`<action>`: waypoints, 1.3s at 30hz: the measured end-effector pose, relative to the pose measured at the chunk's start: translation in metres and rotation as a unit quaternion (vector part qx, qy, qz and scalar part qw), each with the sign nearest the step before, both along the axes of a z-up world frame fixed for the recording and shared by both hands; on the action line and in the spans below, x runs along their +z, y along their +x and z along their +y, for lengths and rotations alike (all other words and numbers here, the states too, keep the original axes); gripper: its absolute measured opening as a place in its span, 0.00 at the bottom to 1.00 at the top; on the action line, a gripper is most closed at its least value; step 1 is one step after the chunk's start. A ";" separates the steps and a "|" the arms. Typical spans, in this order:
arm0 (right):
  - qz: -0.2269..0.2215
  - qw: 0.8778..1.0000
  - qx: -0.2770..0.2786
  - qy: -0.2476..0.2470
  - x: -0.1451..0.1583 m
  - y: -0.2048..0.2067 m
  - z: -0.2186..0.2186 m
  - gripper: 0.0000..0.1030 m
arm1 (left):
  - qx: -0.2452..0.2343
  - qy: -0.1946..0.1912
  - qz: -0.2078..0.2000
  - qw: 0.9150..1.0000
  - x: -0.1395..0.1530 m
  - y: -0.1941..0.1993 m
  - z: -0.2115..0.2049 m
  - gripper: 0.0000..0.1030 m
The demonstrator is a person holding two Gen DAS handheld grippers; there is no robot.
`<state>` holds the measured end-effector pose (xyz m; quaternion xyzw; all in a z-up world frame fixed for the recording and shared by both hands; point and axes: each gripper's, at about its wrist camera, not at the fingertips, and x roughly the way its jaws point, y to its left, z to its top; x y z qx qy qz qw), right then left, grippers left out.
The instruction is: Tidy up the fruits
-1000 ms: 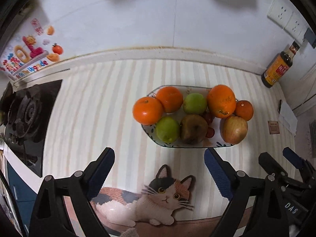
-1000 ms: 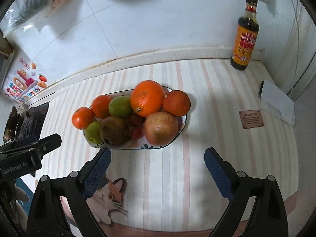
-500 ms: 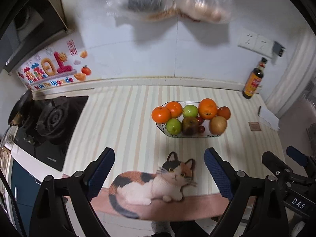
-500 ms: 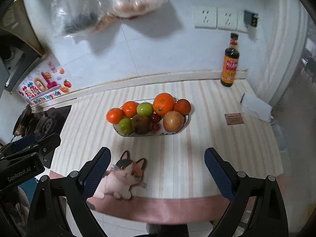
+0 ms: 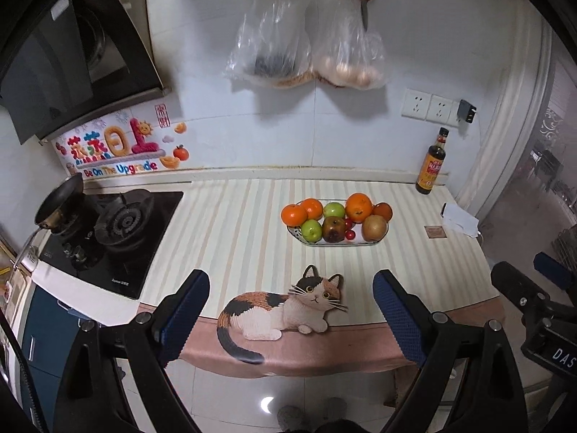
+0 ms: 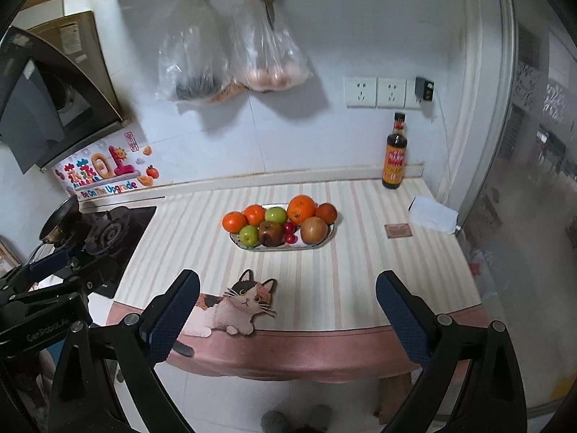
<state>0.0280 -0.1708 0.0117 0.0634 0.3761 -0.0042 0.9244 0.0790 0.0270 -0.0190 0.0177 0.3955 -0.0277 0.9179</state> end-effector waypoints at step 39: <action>0.020 1.000 0.021 0.001 -0.017 0.077 -0.012 0.98 | 0.036 0.016 0.017 0.999 -0.017 0.055 -0.007 1.00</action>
